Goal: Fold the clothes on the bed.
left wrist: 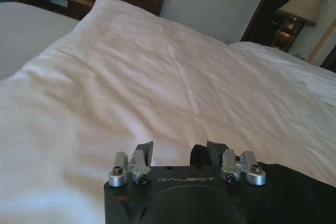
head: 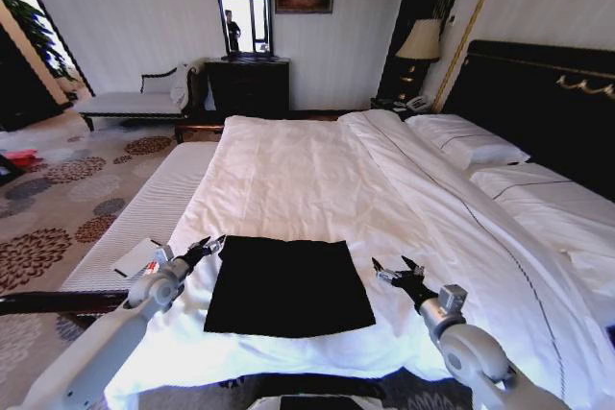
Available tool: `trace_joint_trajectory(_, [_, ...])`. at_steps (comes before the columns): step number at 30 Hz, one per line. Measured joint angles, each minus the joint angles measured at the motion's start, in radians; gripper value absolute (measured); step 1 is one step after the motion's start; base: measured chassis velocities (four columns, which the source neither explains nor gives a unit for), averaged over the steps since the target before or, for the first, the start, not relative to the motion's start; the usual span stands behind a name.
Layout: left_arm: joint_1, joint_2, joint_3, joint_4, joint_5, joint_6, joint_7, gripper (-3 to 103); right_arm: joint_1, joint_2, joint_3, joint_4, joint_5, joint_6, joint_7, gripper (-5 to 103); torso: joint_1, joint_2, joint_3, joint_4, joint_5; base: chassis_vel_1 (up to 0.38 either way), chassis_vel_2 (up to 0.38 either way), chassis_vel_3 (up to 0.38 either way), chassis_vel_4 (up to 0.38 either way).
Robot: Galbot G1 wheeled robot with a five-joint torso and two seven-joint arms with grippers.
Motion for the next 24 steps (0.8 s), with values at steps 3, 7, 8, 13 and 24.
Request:
trace_joint_trajectory(3, [-0.016,-0.008,0.017,0.017,0.000,-0.004,0.004,56,0.000,0.003,-0.001,0.002,0.000,-0.002,0.001,100,0.000,0.000,0.000,0.0000,0.0001,0.000,0.000,0.000,0.000])
trace_joint_trajectory(7, [-0.050,-0.032,0.058,0.059,0.006,-0.011,0.005,47,-0.008,0.007,0.002,0.007,0.000,-0.004,0.001,100,0.000,0.000,0.000,0.0001,0.0001,0.000,0.000,0.000,0.000])
trace_joint_trajectory(8, [-0.056,-0.038,0.065,0.066,0.006,-0.012,0.005,47,-0.010,0.008,0.003,0.008,-0.001,-0.004,0.002,100,0.000,0.000,0.000,0.0000,0.0001,0.000,0.000,0.000,0.000])
trace_joint_trajectory(13, [-0.081,-0.065,0.093,0.079,0.008,-0.017,0.009,43,-0.031,0.010,0.022,0.018,-0.002,-0.004,0.001,100,0.000,0.000,0.000,-0.0001,0.0002,0.000,0.000,0.000,0.000])
trace_joint_trajectory(24, [-0.070,-0.082,0.110,0.080,0.023,-0.017,0.003,33,-0.034,0.009,0.024,0.024,0.001,-0.006,0.001,100,0.000,0.000,0.000,0.0002,0.0001,0.000,0.000,0.000,0.000])
